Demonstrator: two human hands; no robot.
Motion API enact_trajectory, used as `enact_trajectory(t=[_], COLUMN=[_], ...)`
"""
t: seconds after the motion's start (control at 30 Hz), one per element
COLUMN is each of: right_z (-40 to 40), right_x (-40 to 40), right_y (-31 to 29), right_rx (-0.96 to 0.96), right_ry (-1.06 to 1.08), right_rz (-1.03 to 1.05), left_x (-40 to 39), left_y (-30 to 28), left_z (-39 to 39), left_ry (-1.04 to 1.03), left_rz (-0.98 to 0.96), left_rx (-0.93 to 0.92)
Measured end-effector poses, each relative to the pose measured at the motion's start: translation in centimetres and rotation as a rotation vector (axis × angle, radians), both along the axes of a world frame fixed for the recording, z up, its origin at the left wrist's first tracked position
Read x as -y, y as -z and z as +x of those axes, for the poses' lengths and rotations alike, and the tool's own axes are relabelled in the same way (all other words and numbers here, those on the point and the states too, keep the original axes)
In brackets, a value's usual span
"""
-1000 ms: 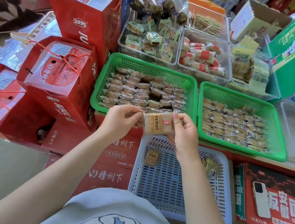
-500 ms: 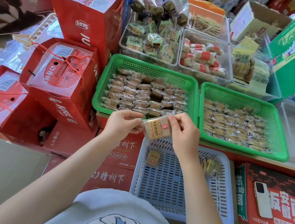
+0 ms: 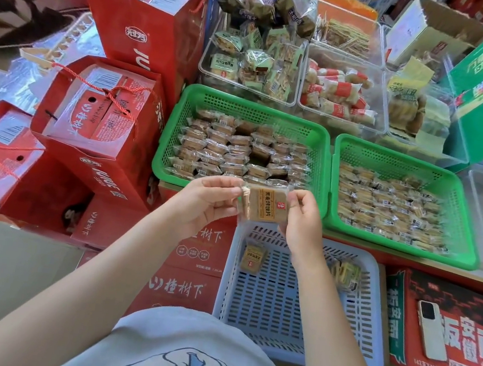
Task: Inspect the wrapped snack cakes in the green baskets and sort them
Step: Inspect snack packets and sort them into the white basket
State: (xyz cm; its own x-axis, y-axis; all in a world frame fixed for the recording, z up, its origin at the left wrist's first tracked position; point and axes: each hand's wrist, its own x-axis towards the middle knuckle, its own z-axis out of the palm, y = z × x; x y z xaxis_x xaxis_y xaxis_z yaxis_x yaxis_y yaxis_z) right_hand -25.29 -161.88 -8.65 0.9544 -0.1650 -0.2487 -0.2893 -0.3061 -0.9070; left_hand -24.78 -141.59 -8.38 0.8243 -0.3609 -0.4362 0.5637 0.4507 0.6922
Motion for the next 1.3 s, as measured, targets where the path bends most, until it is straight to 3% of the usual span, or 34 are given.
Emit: enact_trajectory(t=[0.13, 0.3, 0.43, 0.63, 0.93, 1.03, 1.2, 1.3], right_z=[0.3, 1.1, 2.7, 5.5, 9.2, 10.3, 11.6, 12.5], right_x=[-0.2, -0.4, -0.4, 0.3, 0.9, 0.6, 0.9, 1.7], right_y=[-0.9, -0.6, 0.2, 1.8, 2.7, 3.5, 4.1, 4.4], right_rx=[-0.051, 0.034, 0.067, -0.040, -0.179, -0.222, -0.292, -0.325], right_ry=[-0.003, 0.023, 0.133, 0.260, 0.328, 0.339, 0.102, 0.021], right_rz=[0.067, 0.032, 0.004, 0.100, 0.325, 0.313, 0.326, 0.390], left_x=[0.0, 0.8, 1.6, 2.2, 2.6, 3.1, 3.0, 3.0], left_y=[0.1, 0.8, 1.0, 1.4, 2.4, 3.3, 5.5, 6.9], left_z=[0.6, 1.0, 1.8, 3.1, 7.4, 8.3, 10.5, 11.9], left_ry=[-0.017, -0.064, -0.047, 0.068, 0.024, -0.017, -0.035, -0.005], left_rz=[0.079, 0.228, 0.170, 0.161, 0.113, 0.132, 0.313, 0.656], left_rx=[0.000, -0.051, -0.061, 0.003, -0.063, -0.086, -0.012, 0.106])
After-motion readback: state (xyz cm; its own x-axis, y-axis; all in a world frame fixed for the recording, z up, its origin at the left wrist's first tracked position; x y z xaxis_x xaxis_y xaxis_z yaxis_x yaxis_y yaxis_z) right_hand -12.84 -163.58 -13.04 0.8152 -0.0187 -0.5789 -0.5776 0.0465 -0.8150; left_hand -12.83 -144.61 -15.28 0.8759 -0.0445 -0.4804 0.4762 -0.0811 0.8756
